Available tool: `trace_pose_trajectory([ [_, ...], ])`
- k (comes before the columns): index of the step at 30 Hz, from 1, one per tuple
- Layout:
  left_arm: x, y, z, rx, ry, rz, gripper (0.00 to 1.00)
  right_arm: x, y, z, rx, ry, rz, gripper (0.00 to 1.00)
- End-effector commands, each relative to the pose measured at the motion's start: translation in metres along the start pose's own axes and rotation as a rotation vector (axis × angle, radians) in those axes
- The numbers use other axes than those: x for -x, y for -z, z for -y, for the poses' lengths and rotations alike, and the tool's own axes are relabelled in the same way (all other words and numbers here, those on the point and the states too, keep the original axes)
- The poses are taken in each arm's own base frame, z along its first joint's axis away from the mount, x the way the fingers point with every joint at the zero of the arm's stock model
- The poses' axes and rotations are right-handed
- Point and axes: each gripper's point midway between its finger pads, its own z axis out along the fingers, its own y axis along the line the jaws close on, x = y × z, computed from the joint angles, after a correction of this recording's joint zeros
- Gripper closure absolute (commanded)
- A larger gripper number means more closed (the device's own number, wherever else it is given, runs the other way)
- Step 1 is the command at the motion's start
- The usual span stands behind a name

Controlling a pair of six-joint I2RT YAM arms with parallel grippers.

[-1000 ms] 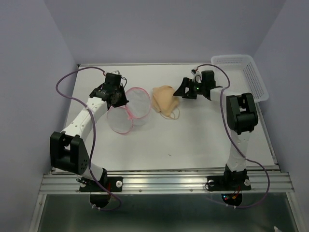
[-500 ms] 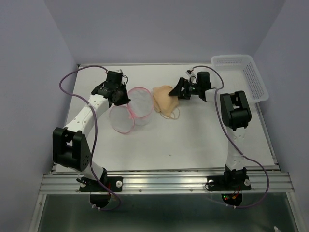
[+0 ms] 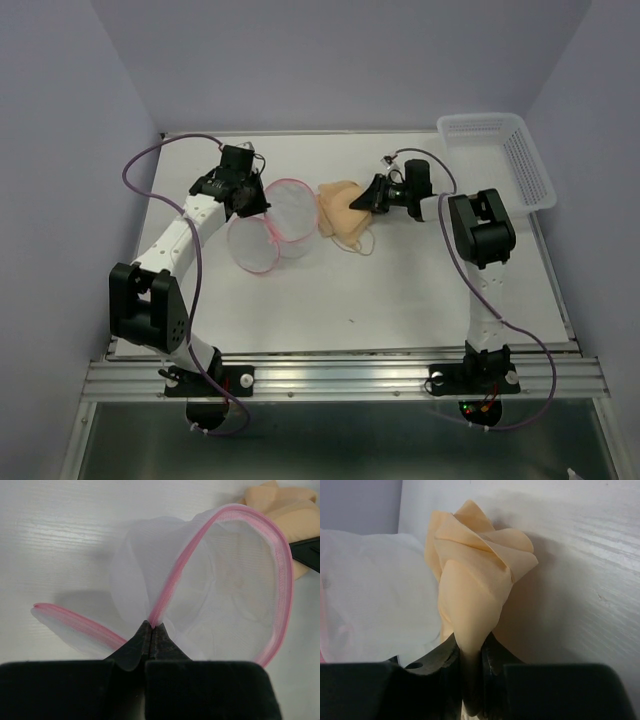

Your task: Place the bra in the laundry bag and zip it closed

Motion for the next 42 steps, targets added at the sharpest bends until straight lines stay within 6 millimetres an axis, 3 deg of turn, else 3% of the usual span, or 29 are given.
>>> trace_pose_trajectory([
  [1,0.022,0.012,0.01,-0.031,0.006,0.075,1.0,0.015,0.007,-0.046,0.124,0.11,0.038,0.87],
  [5,0.019,0.012,0.01,-0.035,0.005,0.073,1.0,0.031,0.025,-0.084,0.14,0.217,0.097,0.96],
  [6,0.018,0.01,0.01,-0.035,0.005,0.067,1.0,0.041,0.034,-0.105,0.151,0.26,0.127,0.97],
  [7,0.017,0.011,0.009,-0.035,0.007,0.069,1.0,0.043,0.039,-0.113,0.15,0.277,0.142,0.98],
  [9,0.016,0.011,0.007,-0.029,0.008,0.067,1.0,0.055,0.051,-0.132,0.138,0.338,0.193,0.98],
  [10,0.015,0.011,0.008,-0.032,0.009,0.068,1.0,0.062,0.063,-0.154,0.14,0.379,0.224,0.98],
  [13,0.014,0.012,0.009,-0.039,0.015,0.069,1.0,0.078,0.08,-0.178,0.09,0.444,0.286,0.99],
  [14,0.013,0.012,0.011,-0.042,0.015,0.067,1.0,0.085,0.09,-0.203,0.09,0.518,0.324,0.99],
  [16,0.012,0.012,0.014,-0.05,0.016,0.066,1.0,0.09,0.093,-0.217,0.042,0.549,0.36,0.99],
  [17,0.012,0.011,0.015,-0.053,0.018,0.067,1.0,0.095,0.099,-0.235,0.044,0.586,0.39,0.99],
  [21,0.011,0.012,0.021,-0.063,0.032,0.065,1.0,0.095,0.091,-0.272,0.052,0.631,0.436,0.99],
  [25,0.009,0.012,0.024,-0.074,0.048,0.064,1.0,0.089,0.063,-0.304,0.082,0.642,0.478,0.99],
  [29,0.003,0.008,0.028,-0.088,0.061,0.051,1.0,0.093,0.036,-0.311,0.107,0.617,0.493,0.99],
  [30,0.0,0.006,0.028,-0.088,0.062,0.045,1.0,0.1,0.032,-0.307,0.074,0.601,0.526,0.99],
  [33,-0.003,0.005,0.026,-0.08,0.07,0.036,1.0,0.095,0.01,-0.297,0.026,0.587,0.54,0.99],
  [35,-0.002,0.007,0.027,-0.083,0.084,0.045,1.0,0.079,-0.009,-0.28,-0.018,0.592,0.514,0.99],
  [38,0.002,0.009,0.026,-0.079,0.102,0.067,1.0,0.072,-0.02,-0.251,-0.097,0.549,0.516,0.99],
  [39,0.002,0.009,0.026,-0.079,0.11,0.071,1.0,0.061,-0.026,-0.241,-0.11,0.534,0.492,0.99],
  [41,0.006,0.011,0.027,-0.076,0.117,0.08,1.0,0.052,-0.028,-0.232,-0.131,0.518,0.476,0.99],
  [42,0.006,0.011,0.028,-0.075,0.125,0.079,1.0,0.038,-0.031,-0.231,-0.143,0.522,0.457,0.99],
])
